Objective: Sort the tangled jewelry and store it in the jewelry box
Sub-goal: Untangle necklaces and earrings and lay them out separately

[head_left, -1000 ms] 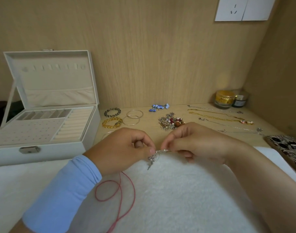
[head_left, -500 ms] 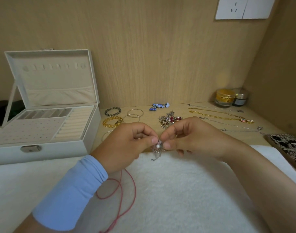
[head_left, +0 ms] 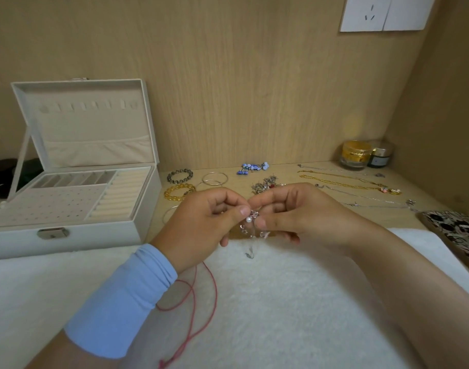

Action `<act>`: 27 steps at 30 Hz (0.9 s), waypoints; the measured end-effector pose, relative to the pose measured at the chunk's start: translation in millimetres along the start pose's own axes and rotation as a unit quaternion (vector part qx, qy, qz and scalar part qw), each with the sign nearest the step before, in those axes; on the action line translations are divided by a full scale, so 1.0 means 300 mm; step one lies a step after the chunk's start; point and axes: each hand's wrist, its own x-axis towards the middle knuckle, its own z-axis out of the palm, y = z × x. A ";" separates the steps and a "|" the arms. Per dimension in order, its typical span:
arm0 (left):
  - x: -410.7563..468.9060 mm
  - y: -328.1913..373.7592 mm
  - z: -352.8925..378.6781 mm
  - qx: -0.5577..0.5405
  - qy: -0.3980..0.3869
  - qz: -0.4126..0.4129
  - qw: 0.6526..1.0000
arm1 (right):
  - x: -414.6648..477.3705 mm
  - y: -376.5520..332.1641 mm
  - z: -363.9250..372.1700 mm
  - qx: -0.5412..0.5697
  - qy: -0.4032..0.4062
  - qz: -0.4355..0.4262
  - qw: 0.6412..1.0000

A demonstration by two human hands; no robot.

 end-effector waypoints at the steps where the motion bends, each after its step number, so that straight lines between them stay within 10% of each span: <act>1: -0.002 -0.001 0.002 0.008 0.004 -0.001 1.000 | 0.000 0.003 0.002 -0.017 -0.001 0.002 1.000; 27: -0.007 0.033 -0.020 -0.041 -0.014 -0.098 0.994 | 0.003 0.017 -0.030 0.014 -0.028 -0.002 1.000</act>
